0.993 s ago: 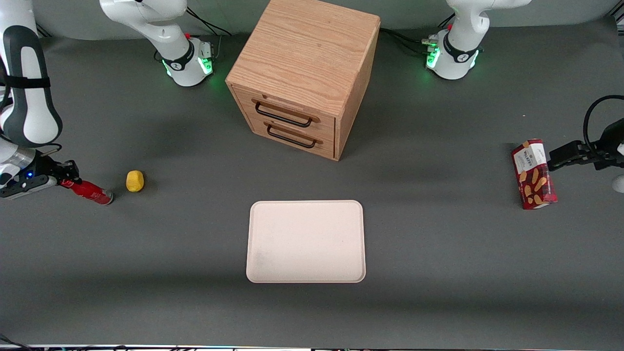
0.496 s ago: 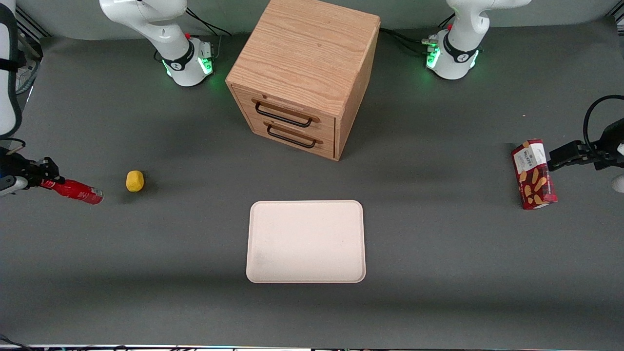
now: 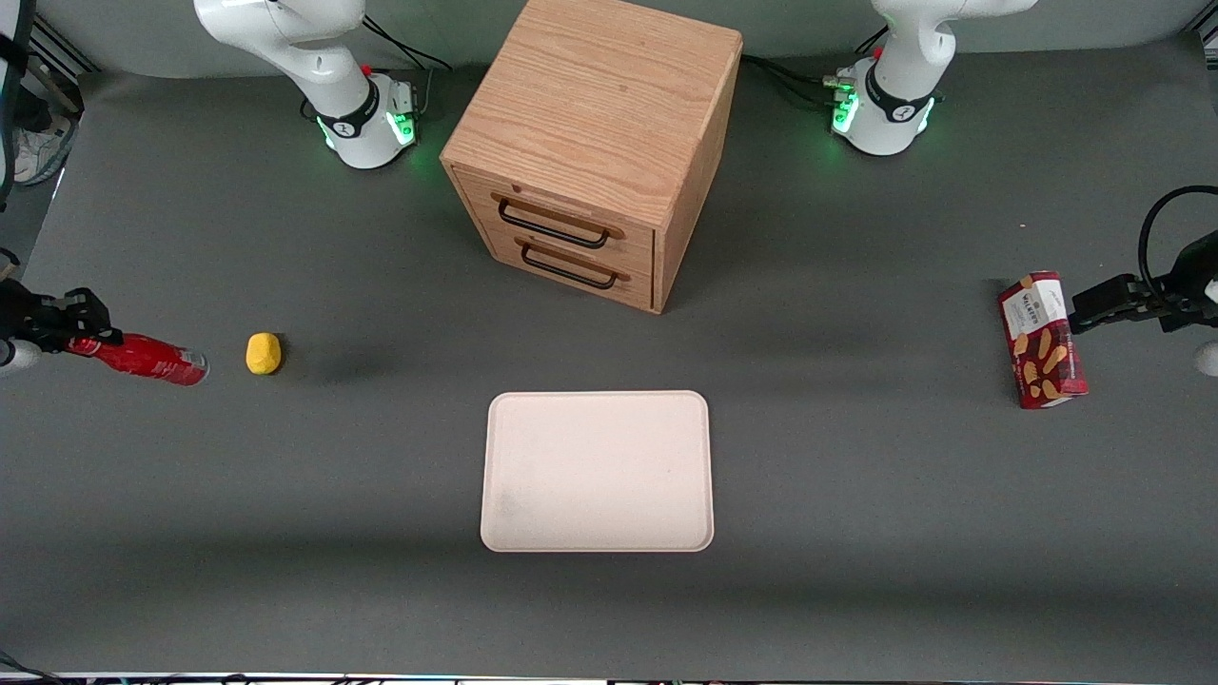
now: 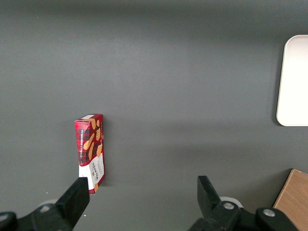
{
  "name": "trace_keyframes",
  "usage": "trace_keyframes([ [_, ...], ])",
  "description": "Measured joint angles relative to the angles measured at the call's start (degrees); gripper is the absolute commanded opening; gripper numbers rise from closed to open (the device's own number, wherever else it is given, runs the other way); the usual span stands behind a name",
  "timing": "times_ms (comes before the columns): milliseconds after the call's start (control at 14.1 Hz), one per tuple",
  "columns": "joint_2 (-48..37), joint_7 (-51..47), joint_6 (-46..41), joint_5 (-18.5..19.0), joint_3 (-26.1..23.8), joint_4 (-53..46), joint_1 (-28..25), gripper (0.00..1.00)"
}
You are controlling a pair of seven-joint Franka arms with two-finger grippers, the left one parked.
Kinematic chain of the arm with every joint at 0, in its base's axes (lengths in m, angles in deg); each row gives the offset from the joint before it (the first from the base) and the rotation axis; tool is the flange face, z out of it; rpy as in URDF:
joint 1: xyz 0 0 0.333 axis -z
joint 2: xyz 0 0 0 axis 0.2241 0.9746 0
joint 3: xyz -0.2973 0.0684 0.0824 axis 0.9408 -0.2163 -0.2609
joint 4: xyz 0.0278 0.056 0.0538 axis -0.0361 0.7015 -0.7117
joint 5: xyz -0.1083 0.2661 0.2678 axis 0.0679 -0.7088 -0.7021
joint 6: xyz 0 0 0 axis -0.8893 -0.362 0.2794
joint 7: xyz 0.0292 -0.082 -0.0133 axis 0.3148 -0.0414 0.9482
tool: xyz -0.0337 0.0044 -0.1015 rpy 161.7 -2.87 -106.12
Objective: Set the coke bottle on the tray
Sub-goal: 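Lift the bottle and carry it toward the white tray, then lower the held bottle onto the white tray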
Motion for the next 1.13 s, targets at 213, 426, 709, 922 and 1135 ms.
trace_keyframes([
  [213,0.0,-8.48,-5.25,1.5,-7.09,-6.99,-0.07,0.0],
  [426,0.22,-16.38,-6.18,2.02,-13.79,-9.76,-0.03,0.0],
  [709,4.16,-32.05,-5.78,2.74,-24.44,-12.28,-0.09,0.0],
  [922,9.06,-40.41,-2.05,4.29,-30.02,-13.71,-0.2,0.0],
  [1135,14.25,-48.31,2.94,9.45,-35.58,-13.84,-0.42,0.0],
])
